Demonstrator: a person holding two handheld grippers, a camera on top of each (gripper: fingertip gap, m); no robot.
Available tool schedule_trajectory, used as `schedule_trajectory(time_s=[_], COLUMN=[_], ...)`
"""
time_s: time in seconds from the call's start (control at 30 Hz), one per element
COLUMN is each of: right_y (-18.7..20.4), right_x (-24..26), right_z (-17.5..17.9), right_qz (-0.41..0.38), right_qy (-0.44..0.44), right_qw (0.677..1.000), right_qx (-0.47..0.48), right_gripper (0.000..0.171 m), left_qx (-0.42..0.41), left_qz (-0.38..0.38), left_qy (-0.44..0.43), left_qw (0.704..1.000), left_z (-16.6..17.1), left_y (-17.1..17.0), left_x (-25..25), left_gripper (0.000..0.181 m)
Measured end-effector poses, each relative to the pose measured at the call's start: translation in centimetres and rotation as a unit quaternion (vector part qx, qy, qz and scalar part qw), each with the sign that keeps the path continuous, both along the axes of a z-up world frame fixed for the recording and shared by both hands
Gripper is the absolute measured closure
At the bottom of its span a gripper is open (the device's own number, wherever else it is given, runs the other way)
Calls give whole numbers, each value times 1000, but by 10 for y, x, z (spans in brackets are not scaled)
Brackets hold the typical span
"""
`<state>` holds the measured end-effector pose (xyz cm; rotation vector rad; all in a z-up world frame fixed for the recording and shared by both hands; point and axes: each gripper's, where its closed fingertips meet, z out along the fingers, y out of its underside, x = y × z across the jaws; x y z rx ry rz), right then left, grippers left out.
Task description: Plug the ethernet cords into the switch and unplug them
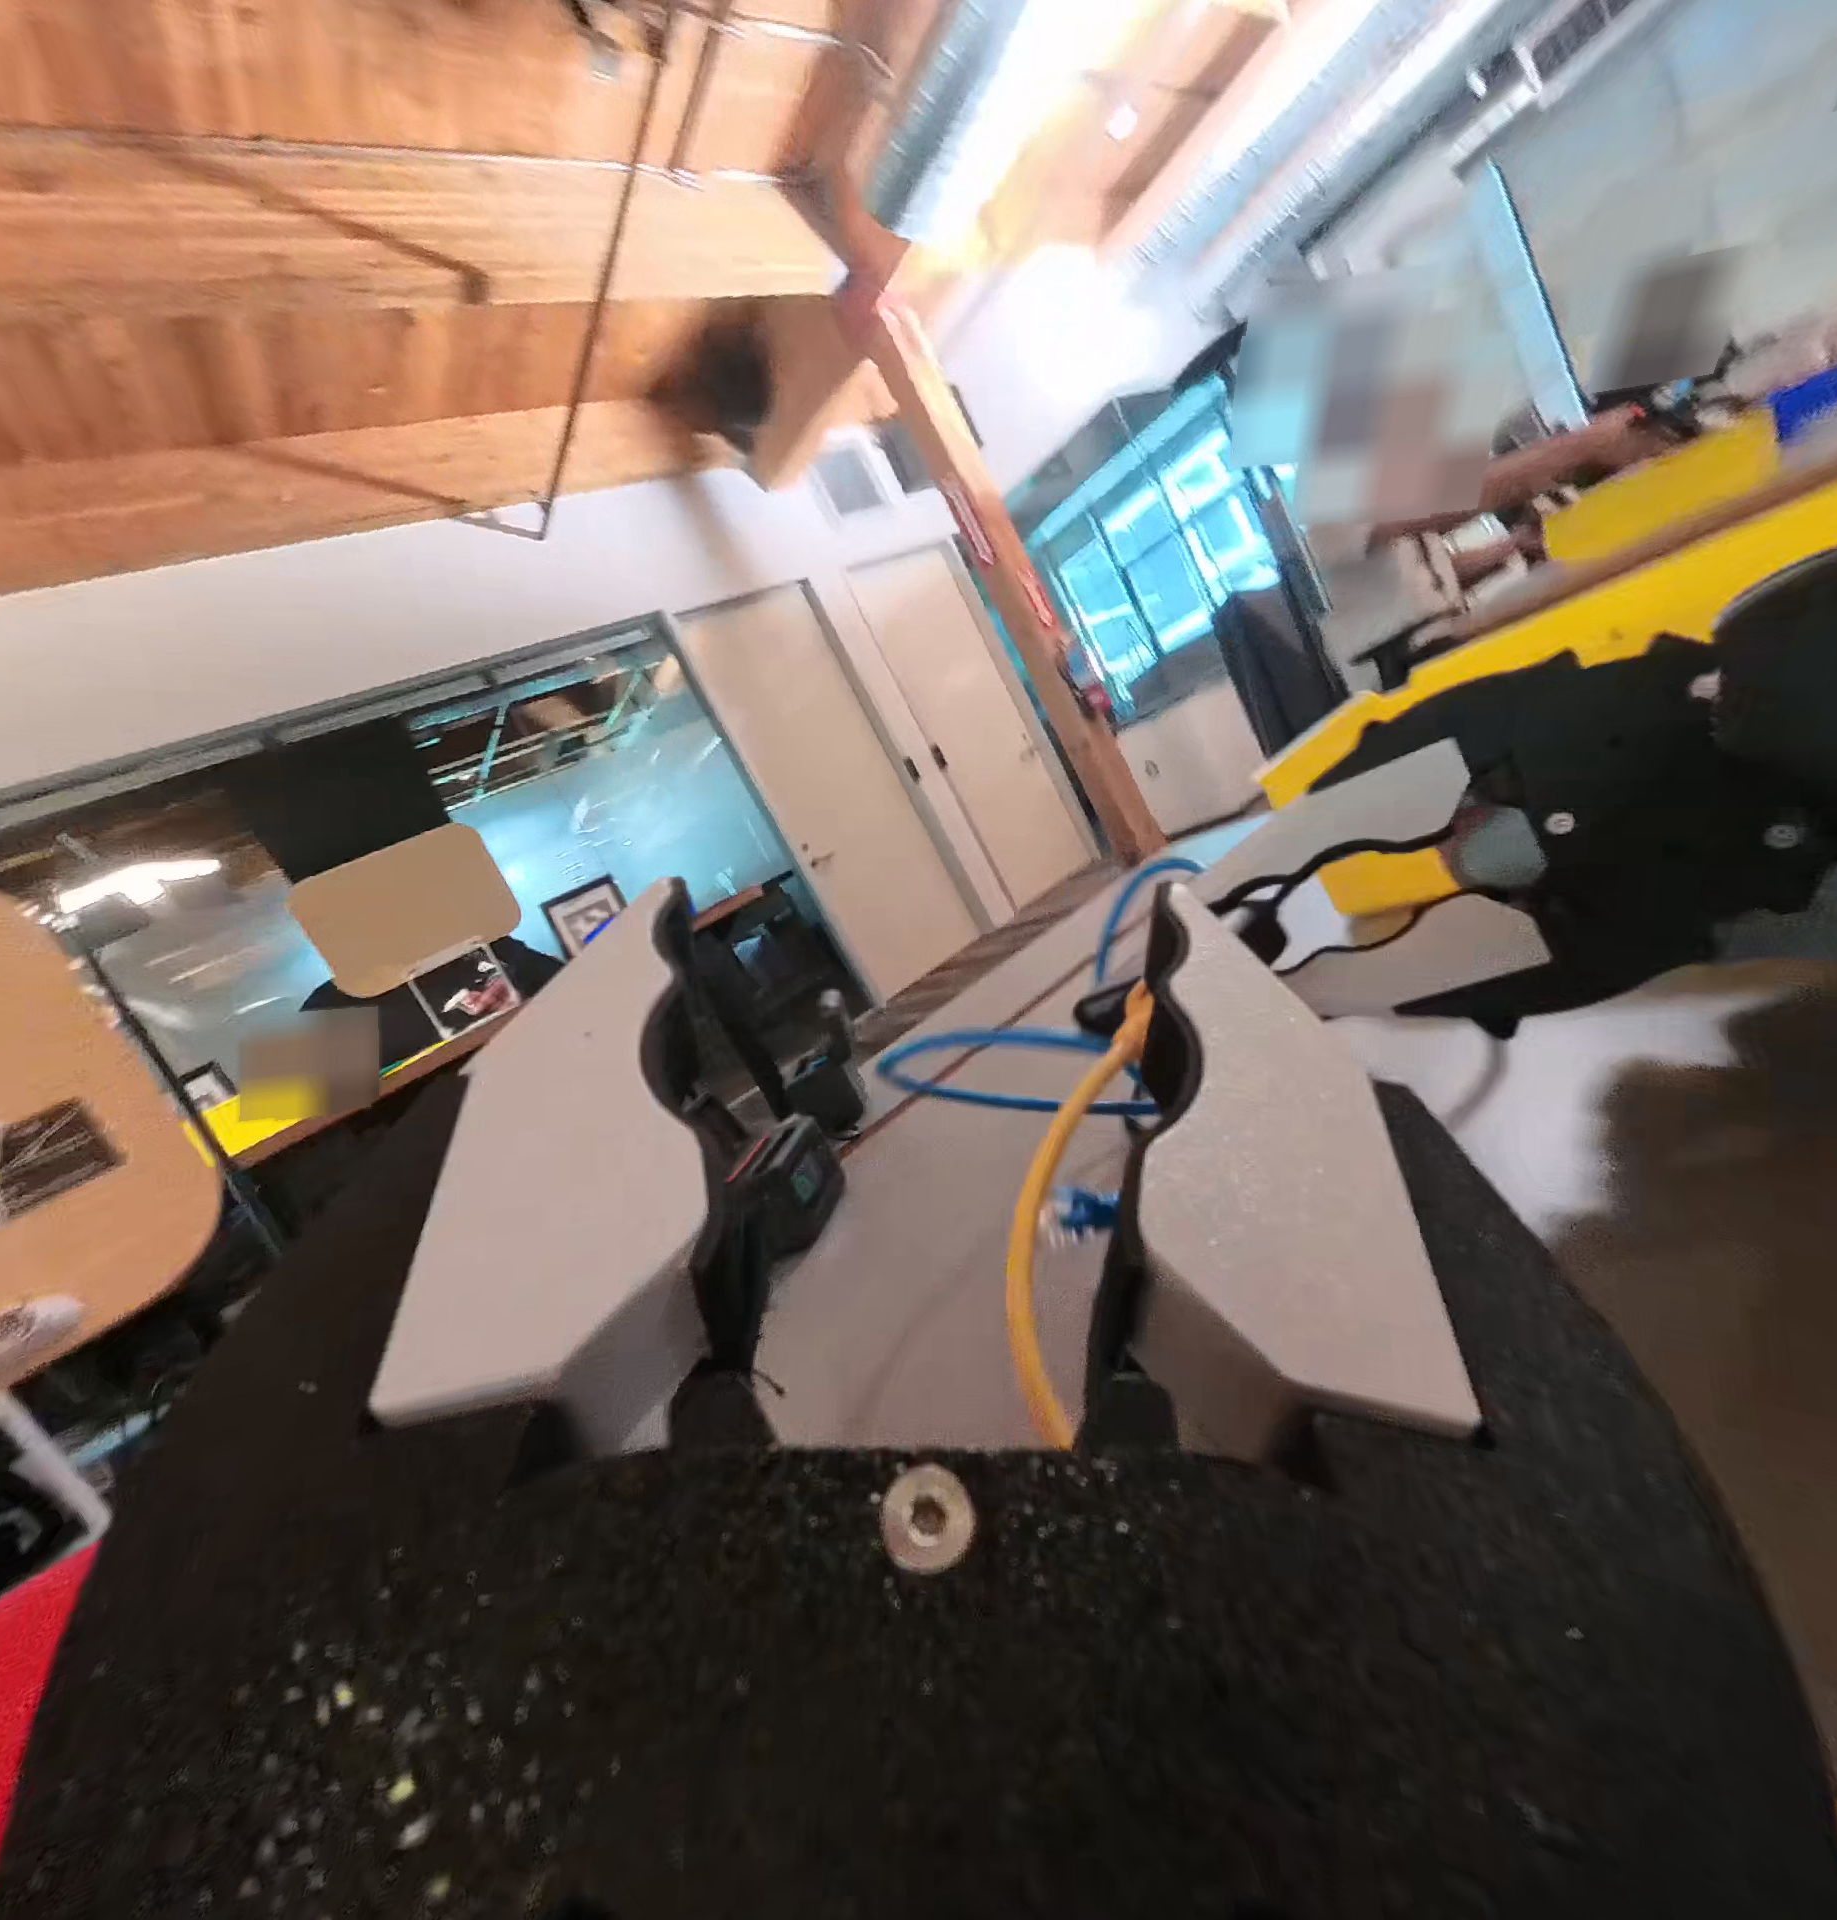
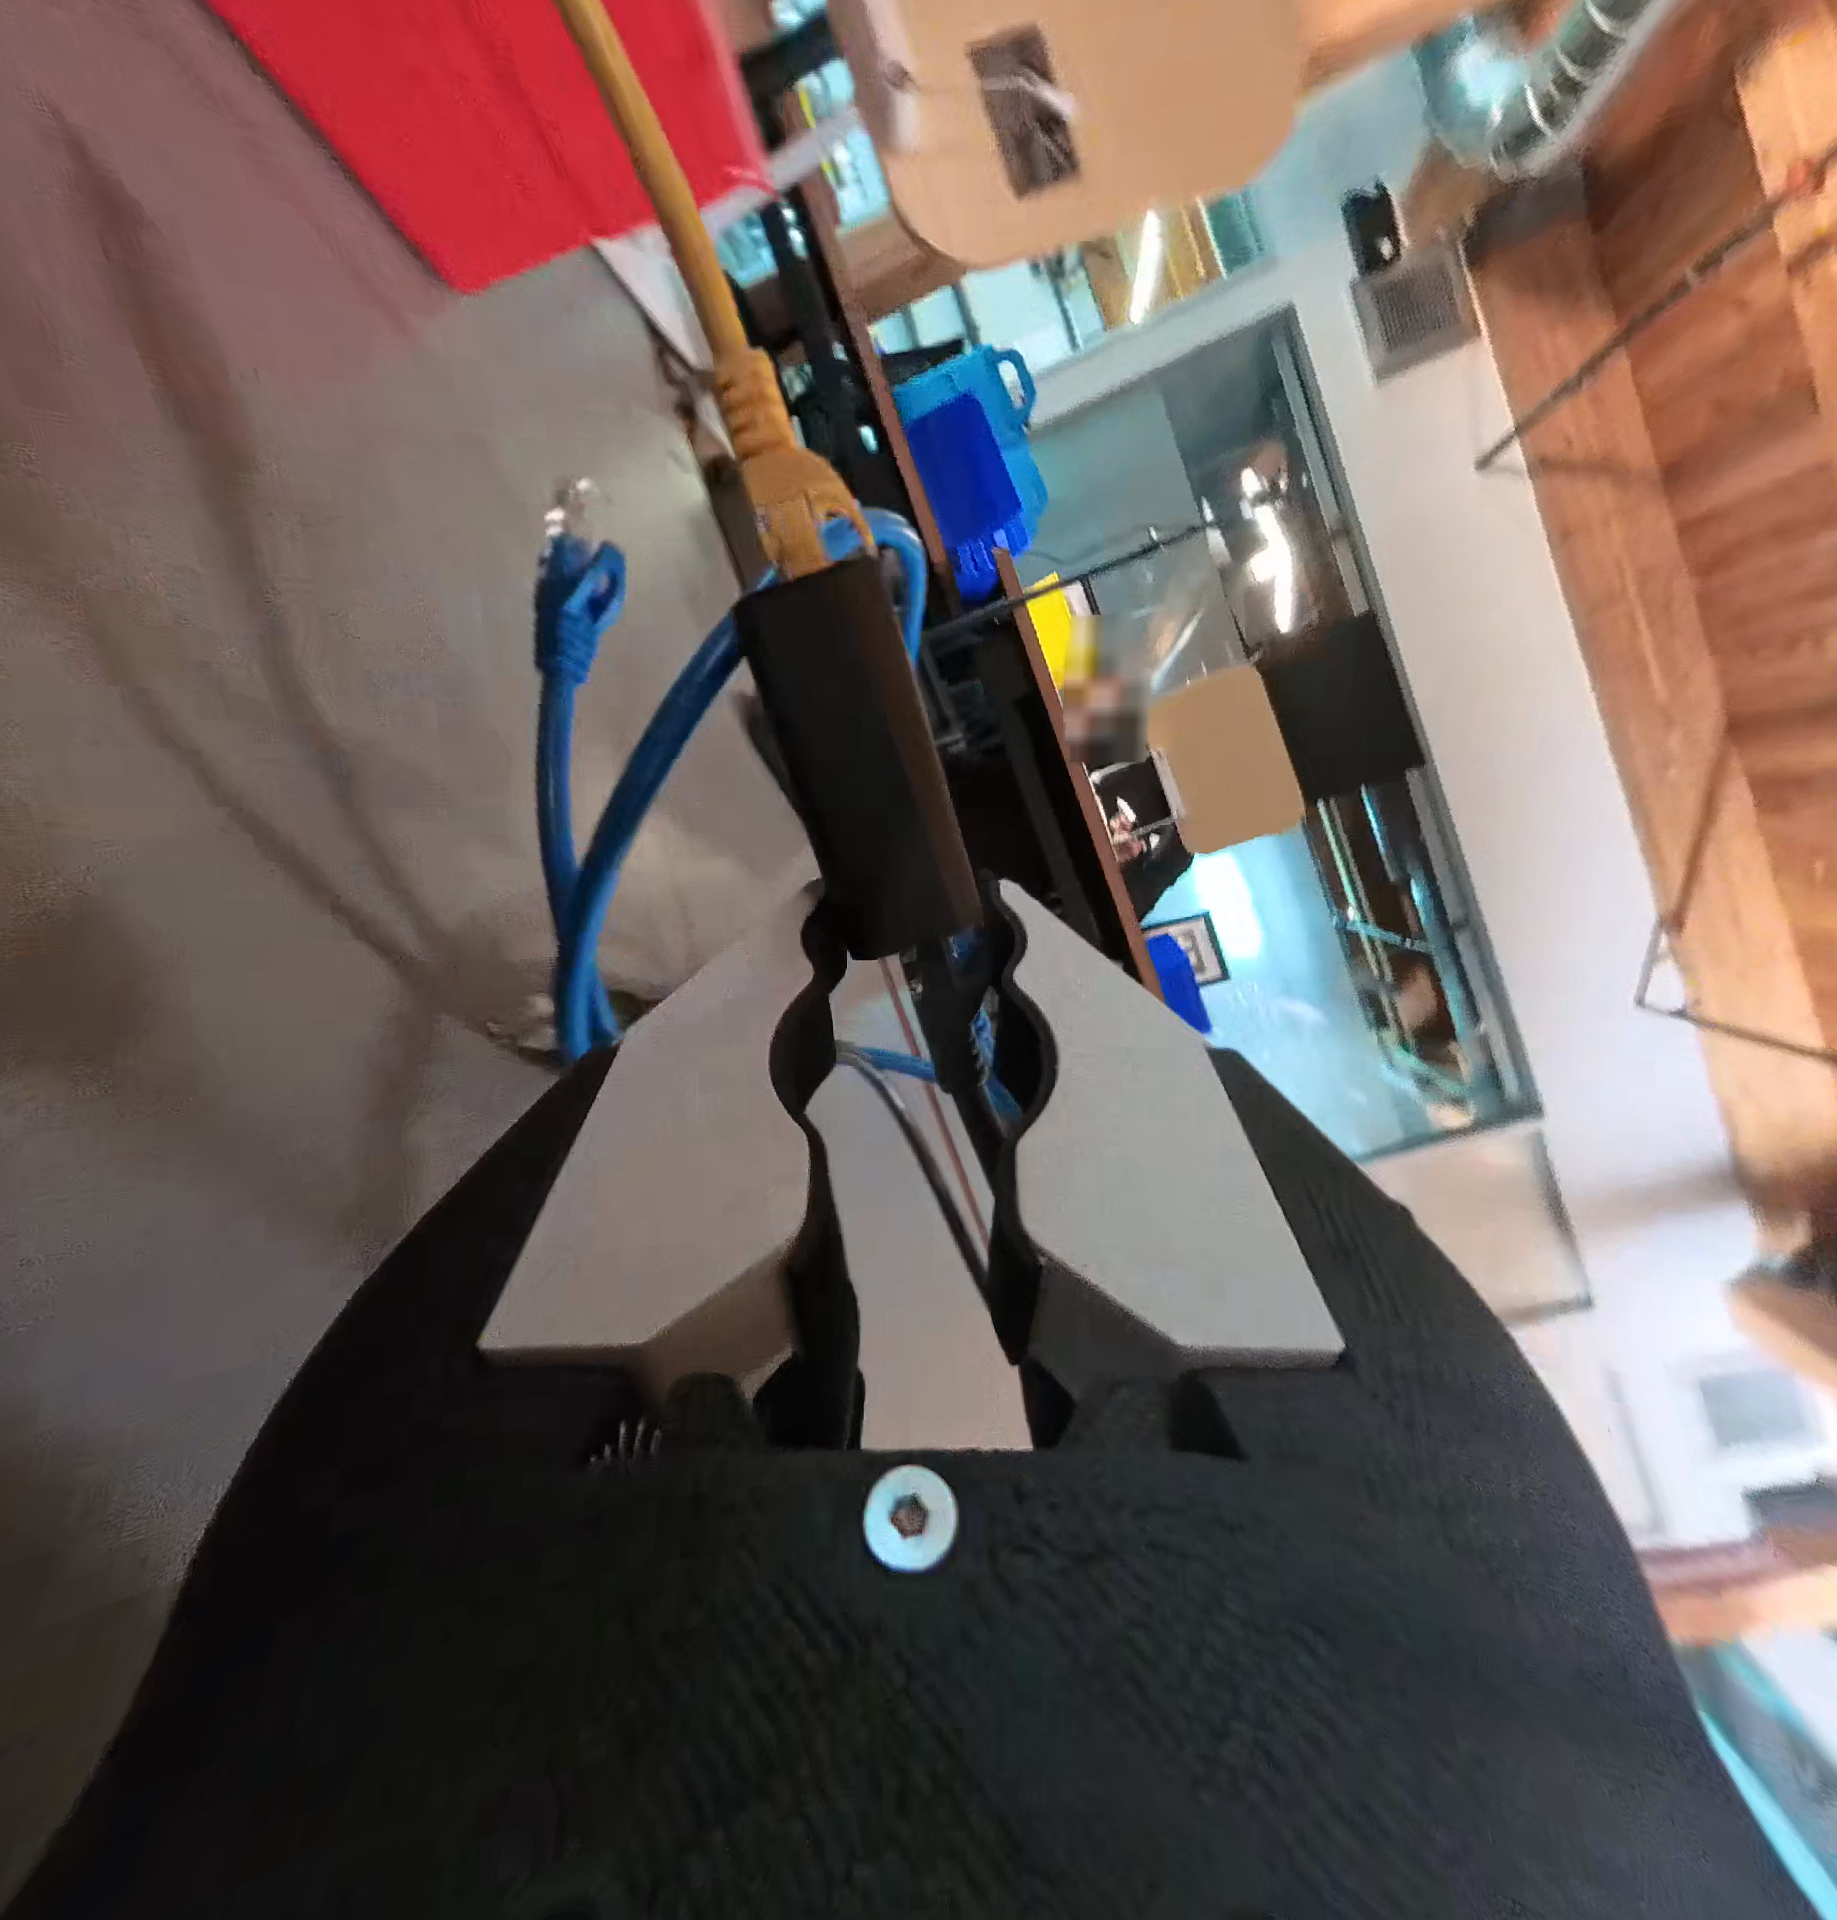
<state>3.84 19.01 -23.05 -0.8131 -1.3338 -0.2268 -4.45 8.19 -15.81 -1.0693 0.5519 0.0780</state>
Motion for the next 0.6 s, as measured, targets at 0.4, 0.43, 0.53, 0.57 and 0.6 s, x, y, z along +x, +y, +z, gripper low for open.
schedule_trajectory(time_s=[0.4,0.43,0.53,0.57,0.6], right_y=[55,58,64,66,66], right_x=[52,57,75,82,88], right_z=[170,187,243,262,281], right_qz=[36,44,65,70,74], right_qy=[103,112,151,164,176], right_qw=[989,987,978,975,972], right_qx=[-96,-103,-127,-132,-135], right_gripper=[148,149,149,149,149], left_qx=[42,35,12,6,1], left_qz=[43,41,45,42,40], left_qy=[-28,-32,-35,-36,-37], left_qw=[998,998,998,998,999], left_z=[10,8,-1,-2,-4], left_y=[-2,0,8,9,11], left_x=[-16,-16,-18,-17,-17], left_gripper=[92,92,92,93,94])
